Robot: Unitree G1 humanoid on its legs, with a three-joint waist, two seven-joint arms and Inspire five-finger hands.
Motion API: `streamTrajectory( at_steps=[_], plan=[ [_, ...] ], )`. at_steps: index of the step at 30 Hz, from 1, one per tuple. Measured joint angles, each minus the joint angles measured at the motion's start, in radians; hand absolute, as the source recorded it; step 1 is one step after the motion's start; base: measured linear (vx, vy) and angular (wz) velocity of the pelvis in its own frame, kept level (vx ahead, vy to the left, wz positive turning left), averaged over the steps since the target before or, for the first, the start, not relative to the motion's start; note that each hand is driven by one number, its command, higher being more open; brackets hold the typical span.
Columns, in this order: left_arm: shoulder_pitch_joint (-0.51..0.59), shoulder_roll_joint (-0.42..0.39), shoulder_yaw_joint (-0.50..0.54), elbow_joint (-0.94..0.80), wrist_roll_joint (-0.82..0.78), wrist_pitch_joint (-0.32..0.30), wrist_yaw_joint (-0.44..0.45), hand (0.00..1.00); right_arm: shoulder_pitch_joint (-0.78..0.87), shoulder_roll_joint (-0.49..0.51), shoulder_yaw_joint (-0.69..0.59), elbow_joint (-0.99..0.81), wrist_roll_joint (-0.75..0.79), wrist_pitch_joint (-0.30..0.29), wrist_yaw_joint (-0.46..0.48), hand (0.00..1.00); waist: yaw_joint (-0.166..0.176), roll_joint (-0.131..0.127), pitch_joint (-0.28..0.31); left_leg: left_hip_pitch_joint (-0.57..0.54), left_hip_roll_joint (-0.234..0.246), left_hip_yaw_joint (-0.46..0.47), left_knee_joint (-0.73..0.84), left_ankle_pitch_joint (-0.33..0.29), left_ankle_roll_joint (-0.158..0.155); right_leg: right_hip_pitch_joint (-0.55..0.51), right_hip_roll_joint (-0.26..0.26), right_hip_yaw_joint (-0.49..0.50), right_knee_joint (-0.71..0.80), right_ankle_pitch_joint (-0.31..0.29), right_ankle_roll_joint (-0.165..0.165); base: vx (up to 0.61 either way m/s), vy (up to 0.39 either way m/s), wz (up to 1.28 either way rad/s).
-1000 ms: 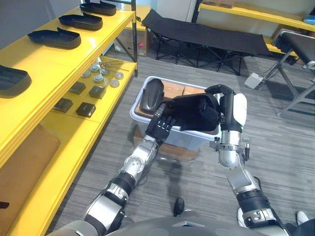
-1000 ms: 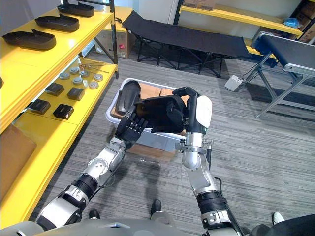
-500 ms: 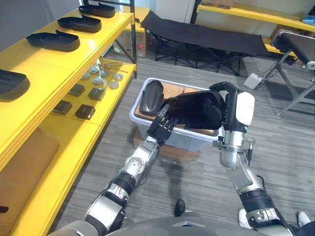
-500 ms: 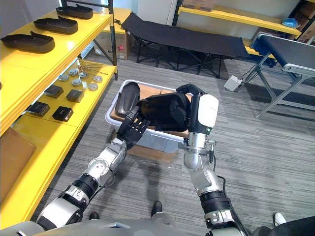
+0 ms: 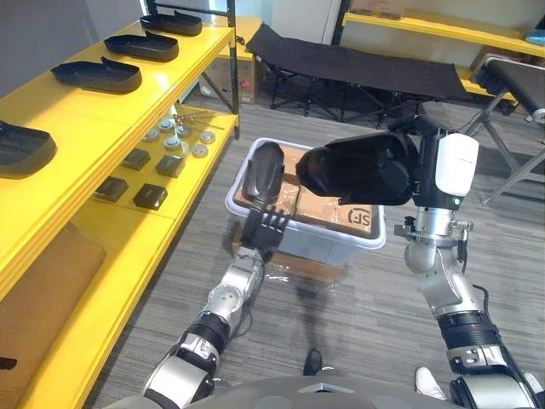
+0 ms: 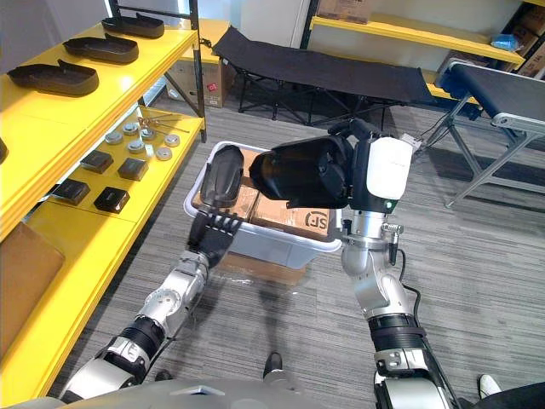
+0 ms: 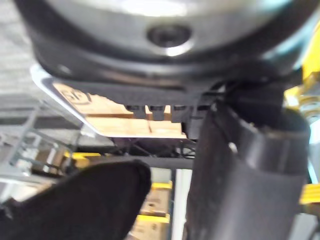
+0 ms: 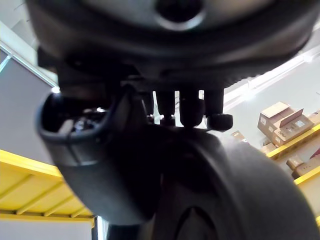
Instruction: Walk over and take three plastic housings, then place them on the shelf
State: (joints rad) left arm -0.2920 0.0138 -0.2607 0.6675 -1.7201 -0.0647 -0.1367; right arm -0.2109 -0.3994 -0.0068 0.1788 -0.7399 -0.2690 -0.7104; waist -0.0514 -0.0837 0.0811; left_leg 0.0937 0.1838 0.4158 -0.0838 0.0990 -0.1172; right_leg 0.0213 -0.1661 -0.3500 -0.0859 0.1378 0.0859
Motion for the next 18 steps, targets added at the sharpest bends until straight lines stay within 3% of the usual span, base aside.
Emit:
streamTrajectory(
  at_steps=[6,12,18],
  plan=[
    [0.0,-0.005,0.052,-0.005,-0.151,-0.071,-0.133,1.0,0.0,0.0,-0.003,0.0,0.002,0.0,0.0,0.0,-0.003,-0.002,-0.001,0.001,0.002,0.003,0.0,0.002,-0.004,-0.001,0.009,-0.003,0.0,0.003,0.001,0.05,-0.001,-0.02],
    [0.0,-0.021,0.071,-0.005,-0.156,-0.085,-0.126,1.0,0.002,0.0,-0.003,0.001,0.002,-0.014,0.0,0.0,-0.005,-0.012,-0.008,0.001,0.0,0.007,0.0,0.002,-0.003,0.002,0.007,-0.008,0.0,0.011,0.01,0.01,0.005,-0.02],
    [0.0,-0.023,0.069,0.001,-0.081,-0.037,-0.063,1.0,0.002,0.005,-0.005,-0.016,0.001,-0.086,-0.037,0.0,-0.005,-0.025,-0.017,0.001,0.001,0.004,0.0,0.001,-0.002,-0.003,0.007,-0.01,0.0,0.003,0.012,-0.02,0.001,0.01]
  ],
)
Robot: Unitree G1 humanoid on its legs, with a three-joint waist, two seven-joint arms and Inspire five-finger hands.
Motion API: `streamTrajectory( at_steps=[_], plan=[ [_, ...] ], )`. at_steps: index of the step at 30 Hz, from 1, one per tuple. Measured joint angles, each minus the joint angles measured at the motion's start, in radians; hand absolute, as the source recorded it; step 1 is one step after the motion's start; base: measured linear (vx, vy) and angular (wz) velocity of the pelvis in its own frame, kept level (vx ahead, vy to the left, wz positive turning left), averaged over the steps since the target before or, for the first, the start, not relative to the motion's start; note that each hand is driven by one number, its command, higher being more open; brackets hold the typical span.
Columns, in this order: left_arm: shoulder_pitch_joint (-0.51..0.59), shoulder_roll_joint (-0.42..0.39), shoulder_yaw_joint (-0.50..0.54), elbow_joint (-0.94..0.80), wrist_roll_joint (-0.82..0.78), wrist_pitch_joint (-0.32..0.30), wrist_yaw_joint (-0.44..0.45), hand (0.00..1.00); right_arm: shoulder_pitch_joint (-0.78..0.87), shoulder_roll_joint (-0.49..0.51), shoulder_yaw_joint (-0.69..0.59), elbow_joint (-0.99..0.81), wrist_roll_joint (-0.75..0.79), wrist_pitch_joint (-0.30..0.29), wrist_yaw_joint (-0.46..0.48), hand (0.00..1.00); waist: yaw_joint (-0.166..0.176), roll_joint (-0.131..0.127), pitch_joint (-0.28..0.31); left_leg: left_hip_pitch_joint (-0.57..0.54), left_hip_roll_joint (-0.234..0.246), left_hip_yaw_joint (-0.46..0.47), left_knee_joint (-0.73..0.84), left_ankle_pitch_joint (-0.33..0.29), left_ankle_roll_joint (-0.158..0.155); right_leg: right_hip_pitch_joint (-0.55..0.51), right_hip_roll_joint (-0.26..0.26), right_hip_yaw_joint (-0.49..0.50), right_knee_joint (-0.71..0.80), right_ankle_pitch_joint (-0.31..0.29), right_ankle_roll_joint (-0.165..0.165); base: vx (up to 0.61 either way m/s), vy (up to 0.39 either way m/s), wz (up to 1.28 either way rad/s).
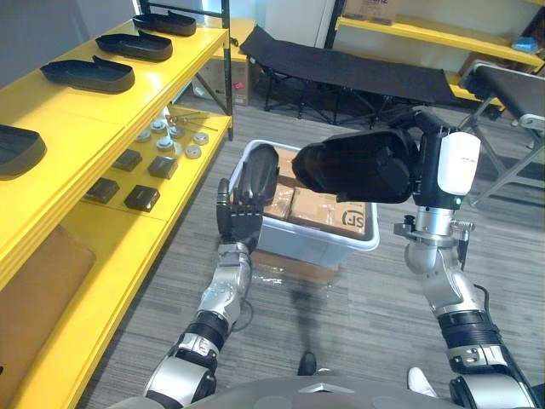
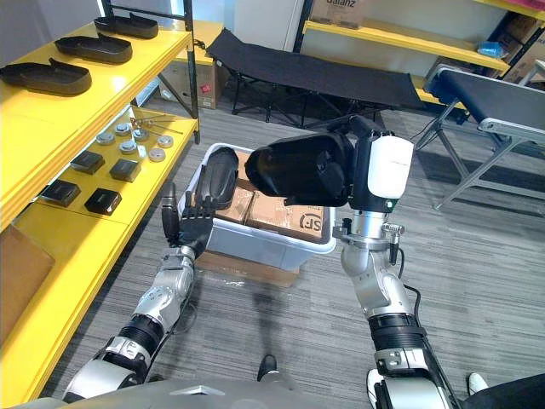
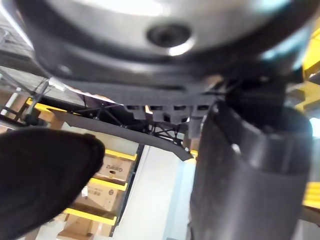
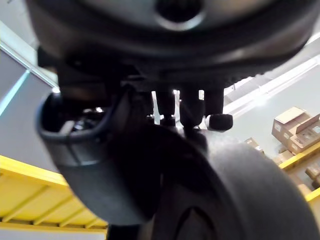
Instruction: Walk over and take three plastic housings, then place them on the shelf
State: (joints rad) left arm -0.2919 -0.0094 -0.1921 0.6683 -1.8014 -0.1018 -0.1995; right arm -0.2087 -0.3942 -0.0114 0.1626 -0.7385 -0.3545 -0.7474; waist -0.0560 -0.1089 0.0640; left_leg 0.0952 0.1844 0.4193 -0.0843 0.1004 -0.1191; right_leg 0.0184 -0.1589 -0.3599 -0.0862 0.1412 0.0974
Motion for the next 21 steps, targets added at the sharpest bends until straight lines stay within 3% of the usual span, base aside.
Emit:
streamTrajectory(
  at_steps=[4,9,12,16,21],
  plan=[
    [0.011,0.0,0.0,0.0,0.079,0.067,0.038,1.0,0.0,0.002,-0.008,-0.089,0.001,-0.034,-0.021,0.0,-0.001,0.01,-0.005,0.0,0.003,-0.005,0.0,-0.003,-0.001,0.002,0.002,-0.007,0.0,-0.006,-0.009,0.01,0.002,0.01],
    [0.028,0.002,-0.007,0.01,0.211,0.212,0.107,1.0,-0.01,0.002,-0.04,-0.185,0.038,-0.094,-0.024,0.0,0.001,0.018,-0.01,0.0,0.003,-0.005,0.001,-0.002,-0.002,0.003,0.002,-0.011,0.0,-0.001,-0.012,0.05,0.01,0.01],
    [0.029,0.005,-0.034,0.01,0.241,0.27,0.108,1.0,-0.027,0.002,-0.04,-0.211,0.06,-0.099,-0.017,0.0,0.0,0.02,-0.012,0.001,0.002,-0.003,0.001,-0.001,-0.004,0.002,0.002,-0.011,0.0,0.002,-0.009,0.05,0.012,-0.02],
    [0.03,-0.005,-0.045,0.009,0.241,0.305,0.103,1.0,-0.043,0.006,-0.039,-0.233,0.078,-0.114,0.022,0.0,-0.003,0.034,-0.021,0.001,0.0,0.001,0.001,-0.001,-0.004,0.006,0.002,-0.014,0.001,0.007,-0.003,0.03,0.01,-0.03],
    [0.03,-0.024,-0.051,0.008,0.175,0.27,0.054,1.0,-0.043,0.037,-0.033,-0.258,0.099,-0.114,0.051,0.0,-0.003,0.046,-0.027,0.0,0.0,0.002,0.001,-0.002,-0.001,0.004,0.002,-0.014,0.0,0.008,0.002,0.0,0.0,0.0]
  ],
)
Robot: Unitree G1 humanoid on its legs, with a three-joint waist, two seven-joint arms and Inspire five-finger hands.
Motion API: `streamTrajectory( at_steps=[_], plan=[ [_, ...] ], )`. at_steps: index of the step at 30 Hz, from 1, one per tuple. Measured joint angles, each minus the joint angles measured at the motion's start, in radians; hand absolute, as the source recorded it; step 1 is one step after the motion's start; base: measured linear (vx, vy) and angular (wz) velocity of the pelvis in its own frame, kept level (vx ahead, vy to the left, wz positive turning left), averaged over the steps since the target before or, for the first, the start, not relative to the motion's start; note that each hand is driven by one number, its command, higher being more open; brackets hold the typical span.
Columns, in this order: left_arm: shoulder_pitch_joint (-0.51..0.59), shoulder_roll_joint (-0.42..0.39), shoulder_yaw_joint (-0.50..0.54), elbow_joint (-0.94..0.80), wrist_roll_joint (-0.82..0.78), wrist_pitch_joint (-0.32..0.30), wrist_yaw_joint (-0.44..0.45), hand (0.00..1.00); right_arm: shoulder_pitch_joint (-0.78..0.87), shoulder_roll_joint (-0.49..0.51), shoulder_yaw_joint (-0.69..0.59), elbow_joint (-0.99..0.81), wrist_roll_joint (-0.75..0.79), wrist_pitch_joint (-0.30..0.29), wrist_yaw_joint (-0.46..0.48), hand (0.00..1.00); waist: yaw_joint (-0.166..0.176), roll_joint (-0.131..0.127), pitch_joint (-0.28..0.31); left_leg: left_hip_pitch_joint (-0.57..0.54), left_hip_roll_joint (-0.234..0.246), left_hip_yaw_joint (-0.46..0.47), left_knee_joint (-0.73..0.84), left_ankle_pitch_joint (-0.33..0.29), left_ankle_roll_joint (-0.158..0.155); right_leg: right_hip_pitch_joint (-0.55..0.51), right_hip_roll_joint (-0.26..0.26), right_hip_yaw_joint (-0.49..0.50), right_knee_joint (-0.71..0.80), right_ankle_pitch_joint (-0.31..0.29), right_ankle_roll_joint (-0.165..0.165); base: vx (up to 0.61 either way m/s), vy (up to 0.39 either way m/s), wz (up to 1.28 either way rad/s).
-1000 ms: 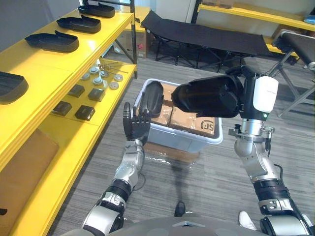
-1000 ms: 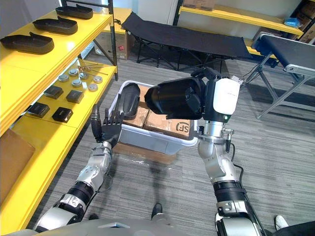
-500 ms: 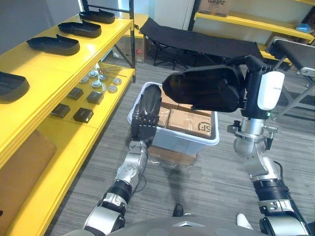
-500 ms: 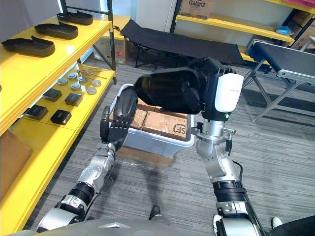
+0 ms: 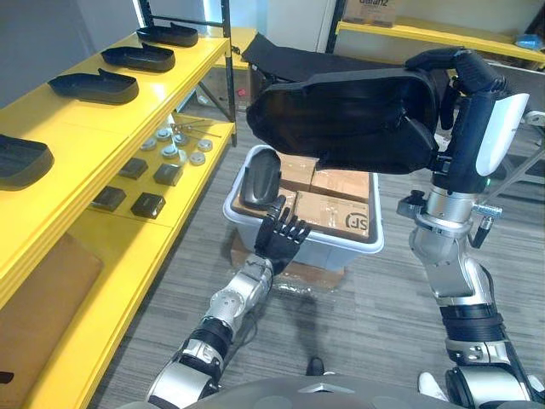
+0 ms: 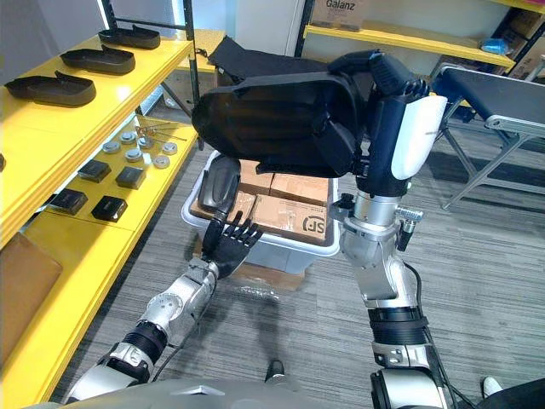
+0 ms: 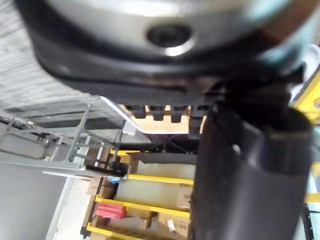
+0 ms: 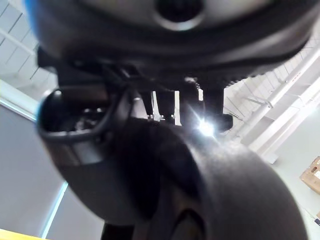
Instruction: Walk over and take three plastic housings, then place them on the shelf
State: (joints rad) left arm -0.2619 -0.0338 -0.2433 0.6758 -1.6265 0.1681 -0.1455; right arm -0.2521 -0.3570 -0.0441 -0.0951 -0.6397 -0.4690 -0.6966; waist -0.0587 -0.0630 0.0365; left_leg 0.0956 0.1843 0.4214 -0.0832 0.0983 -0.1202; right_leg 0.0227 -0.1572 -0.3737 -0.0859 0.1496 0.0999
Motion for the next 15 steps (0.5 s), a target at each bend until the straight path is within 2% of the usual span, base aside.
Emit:
streamTrajectory(
  at_steps=[9,15],
  plan=[
    [-0.001,-0.034,-0.014,-0.071,-0.272,-0.119,-0.154,1.0,0.0,0.056,0.074,0.0,-0.001,0.001,0.009,0.0,0.0,0.022,-0.011,0.0,0.002,-0.004,0.0,0.001,0.001,-0.002,0.0,-0.012,0.0,-0.009,-0.004,0.0,0.002,0.01],
    [-0.001,-0.039,-0.013,-0.072,-0.336,-0.152,-0.184,1.0,0.0,0.057,0.081,0.012,-0.001,0.001,0.0,0.0,0.0,0.025,-0.013,0.0,0.002,-0.003,0.0,0.004,-0.001,-0.002,0.0,-0.015,0.0,-0.004,-0.011,0.03,0.006,0.0]
  ],
)
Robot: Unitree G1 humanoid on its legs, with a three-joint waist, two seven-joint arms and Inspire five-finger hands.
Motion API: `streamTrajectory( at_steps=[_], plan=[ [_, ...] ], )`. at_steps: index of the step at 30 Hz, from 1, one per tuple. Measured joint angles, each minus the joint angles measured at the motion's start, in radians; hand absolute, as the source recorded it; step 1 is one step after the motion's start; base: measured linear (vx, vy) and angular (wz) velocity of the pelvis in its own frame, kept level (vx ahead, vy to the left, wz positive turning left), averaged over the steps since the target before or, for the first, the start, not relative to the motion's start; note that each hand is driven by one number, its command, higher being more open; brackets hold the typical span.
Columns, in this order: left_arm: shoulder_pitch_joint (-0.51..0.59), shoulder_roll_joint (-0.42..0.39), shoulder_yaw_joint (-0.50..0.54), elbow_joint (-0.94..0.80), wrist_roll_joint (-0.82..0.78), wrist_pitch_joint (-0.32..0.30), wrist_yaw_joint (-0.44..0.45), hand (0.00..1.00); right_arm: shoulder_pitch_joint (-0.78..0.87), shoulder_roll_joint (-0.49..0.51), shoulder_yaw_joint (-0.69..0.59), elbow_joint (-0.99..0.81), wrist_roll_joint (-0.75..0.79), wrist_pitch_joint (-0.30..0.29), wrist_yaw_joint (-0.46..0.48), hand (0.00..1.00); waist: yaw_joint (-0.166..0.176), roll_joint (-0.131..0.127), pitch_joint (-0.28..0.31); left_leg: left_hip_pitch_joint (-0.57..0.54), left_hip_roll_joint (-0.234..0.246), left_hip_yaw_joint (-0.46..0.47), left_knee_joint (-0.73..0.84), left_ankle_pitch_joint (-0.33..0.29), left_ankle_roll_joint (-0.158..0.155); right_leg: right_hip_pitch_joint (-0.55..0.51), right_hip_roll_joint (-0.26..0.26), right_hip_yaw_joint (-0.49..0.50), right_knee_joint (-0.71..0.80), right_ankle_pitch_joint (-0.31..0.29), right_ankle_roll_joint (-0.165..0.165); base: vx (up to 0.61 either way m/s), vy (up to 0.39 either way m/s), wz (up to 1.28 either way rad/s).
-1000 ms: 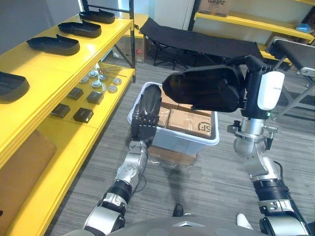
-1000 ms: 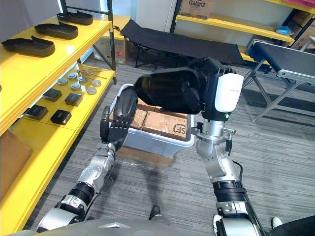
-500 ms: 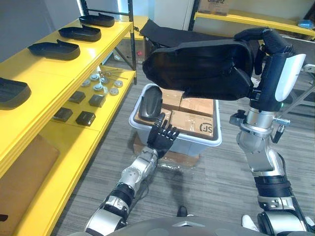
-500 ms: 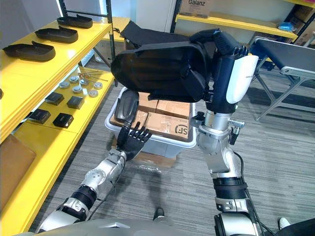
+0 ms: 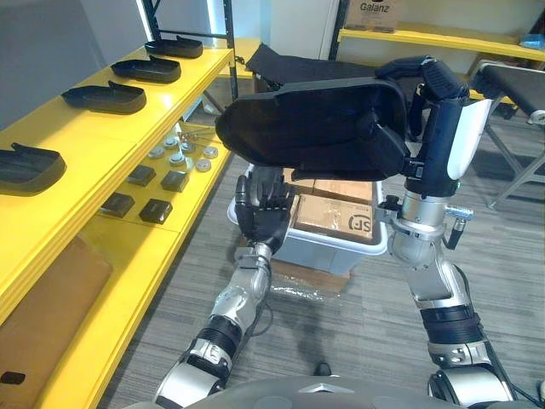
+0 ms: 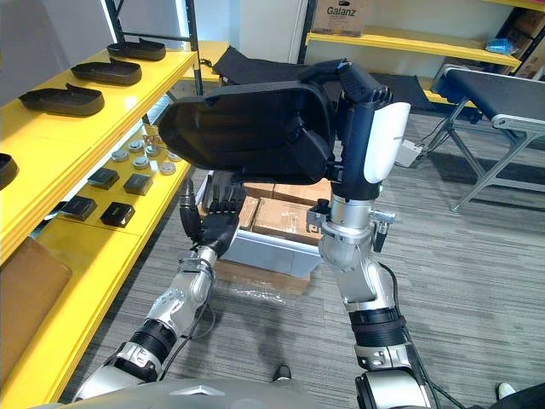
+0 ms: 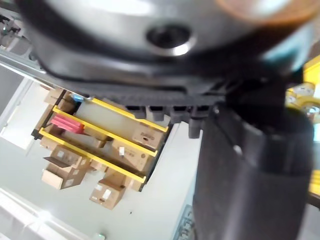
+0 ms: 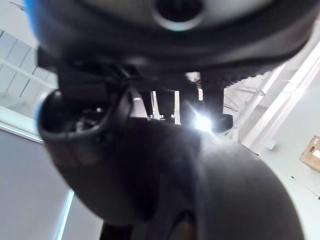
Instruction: Walk over and take three plastic housings, then place them on the shelf
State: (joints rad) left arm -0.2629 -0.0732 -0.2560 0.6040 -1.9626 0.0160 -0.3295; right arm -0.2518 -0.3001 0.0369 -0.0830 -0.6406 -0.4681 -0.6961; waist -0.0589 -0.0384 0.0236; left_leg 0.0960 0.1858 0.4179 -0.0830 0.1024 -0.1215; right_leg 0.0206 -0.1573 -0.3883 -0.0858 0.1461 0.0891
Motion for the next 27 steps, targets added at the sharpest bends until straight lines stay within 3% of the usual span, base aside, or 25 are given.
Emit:
streamTrajectory(
  at_steps=[5,13,27],
  plan=[
    [0.0,0.0,-0.014,0.0,0.0,-0.001,-0.002,1.0,-0.001,0.0,0.002,0.017,0.002,0.0,-0.013,0.0,0.003,-0.004,0.001,0.004,-0.001,-0.003,0.0,-0.001,-0.001,0.012,-0.002,-0.002,0.0,0.002,0.0,0.0,0.0,0.0],
    [0.0,0.001,-0.033,0.001,0.0,-0.002,-0.035,1.0,-0.004,0.002,0.004,0.04,0.002,-0.003,-0.03,0.0,0.016,-0.033,0.001,0.014,0.001,-0.005,-0.001,-0.009,-0.001,0.016,0.0,-0.003,0.0,-0.008,-0.002,0.0,0.0,0.0],
    [0.0,0.001,-0.042,-0.082,-0.001,-0.022,-0.185,1.0,-0.004,0.007,0.004,0.039,0.001,-0.003,-0.04,0.0,0.004,-0.032,0.001,0.013,-0.001,0.003,0.0,-0.009,-0.003,0.016,0.0,-0.002,0.0,0.0,-0.002,0.0,0.0,0.0]
  ],
)
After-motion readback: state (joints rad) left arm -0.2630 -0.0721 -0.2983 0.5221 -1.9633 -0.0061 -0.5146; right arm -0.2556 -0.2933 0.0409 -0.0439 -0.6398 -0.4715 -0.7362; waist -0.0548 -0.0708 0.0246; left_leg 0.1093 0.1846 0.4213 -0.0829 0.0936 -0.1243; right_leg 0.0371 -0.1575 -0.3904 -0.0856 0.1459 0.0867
